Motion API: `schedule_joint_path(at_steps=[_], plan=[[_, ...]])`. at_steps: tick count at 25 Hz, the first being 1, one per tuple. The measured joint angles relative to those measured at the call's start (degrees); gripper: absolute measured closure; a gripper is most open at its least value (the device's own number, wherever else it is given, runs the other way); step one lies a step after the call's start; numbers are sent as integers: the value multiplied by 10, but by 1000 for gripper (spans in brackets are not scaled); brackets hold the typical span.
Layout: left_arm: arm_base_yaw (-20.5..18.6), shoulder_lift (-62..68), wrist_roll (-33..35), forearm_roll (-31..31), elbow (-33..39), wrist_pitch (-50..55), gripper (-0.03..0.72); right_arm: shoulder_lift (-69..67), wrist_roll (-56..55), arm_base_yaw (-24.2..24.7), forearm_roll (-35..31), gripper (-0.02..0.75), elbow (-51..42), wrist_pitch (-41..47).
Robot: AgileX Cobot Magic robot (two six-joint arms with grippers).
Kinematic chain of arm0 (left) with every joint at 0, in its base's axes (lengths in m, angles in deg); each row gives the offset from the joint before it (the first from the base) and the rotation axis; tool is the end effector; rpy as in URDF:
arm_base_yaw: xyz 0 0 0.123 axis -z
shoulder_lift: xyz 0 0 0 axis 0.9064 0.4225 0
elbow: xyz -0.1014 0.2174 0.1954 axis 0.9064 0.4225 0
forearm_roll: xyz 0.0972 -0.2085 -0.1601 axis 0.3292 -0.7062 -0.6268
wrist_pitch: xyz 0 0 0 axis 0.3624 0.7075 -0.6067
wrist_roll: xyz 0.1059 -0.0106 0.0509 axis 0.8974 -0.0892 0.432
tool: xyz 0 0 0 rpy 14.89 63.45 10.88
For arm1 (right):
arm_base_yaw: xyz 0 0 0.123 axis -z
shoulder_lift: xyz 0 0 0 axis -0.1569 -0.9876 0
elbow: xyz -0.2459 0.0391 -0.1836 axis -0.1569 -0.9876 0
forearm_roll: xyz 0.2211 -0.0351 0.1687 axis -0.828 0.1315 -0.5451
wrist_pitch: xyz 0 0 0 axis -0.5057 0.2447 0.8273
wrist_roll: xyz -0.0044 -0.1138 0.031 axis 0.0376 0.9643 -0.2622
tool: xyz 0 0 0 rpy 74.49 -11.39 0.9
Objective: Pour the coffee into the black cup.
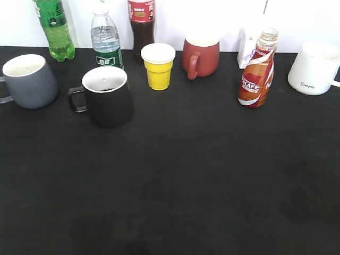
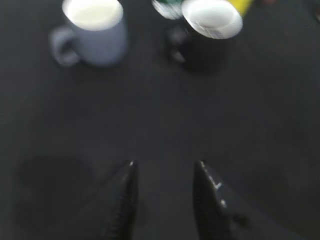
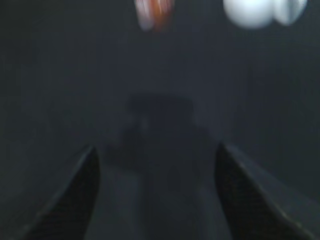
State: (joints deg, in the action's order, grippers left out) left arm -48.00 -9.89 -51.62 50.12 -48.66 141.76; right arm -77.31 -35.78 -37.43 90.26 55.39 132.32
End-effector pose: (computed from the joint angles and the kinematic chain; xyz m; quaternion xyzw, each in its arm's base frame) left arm 0.0767 -0.0254 0.3159 0.1156 0.8876 -0.0824 0.4381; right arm 0.1133 0.0428 0.3163 -0.1111 0.9141 0.0701 0.3837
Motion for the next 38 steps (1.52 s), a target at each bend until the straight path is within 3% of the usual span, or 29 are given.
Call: schedule_joint_path(at_steps=[7, 18, 20, 22, 25, 28, 30, 38], plan=[[0, -36, 66, -24, 56, 29, 417, 301, 23, 0, -6, 178, -108, 39], [-2, -99, 76, -30, 65, 42, 445, 312, 25, 5, -7, 178, -109, 40], [-20, -108, 76, -30, 66, 42, 450, 312, 25, 42, -7, 178, -109, 40], [-50, -137, 76, -29, 66, 42, 449, 312, 25, 116, -7, 178, -109, 40], [-120, -196, 76, -29, 66, 42, 449, 314, 25, 200, -7, 179, -109, 40], [-174, -225, 76, -29, 66, 41, 451, 337, 25, 248, -8, 179, -109, 41], [-181, -225, 76, -27, 66, 41, 451, 342, 25, 268, -7, 179, -109, 41], [-181, -225, 76, -27, 66, 41, 452, 342, 25, 269, -8, 180, -109, 41]])
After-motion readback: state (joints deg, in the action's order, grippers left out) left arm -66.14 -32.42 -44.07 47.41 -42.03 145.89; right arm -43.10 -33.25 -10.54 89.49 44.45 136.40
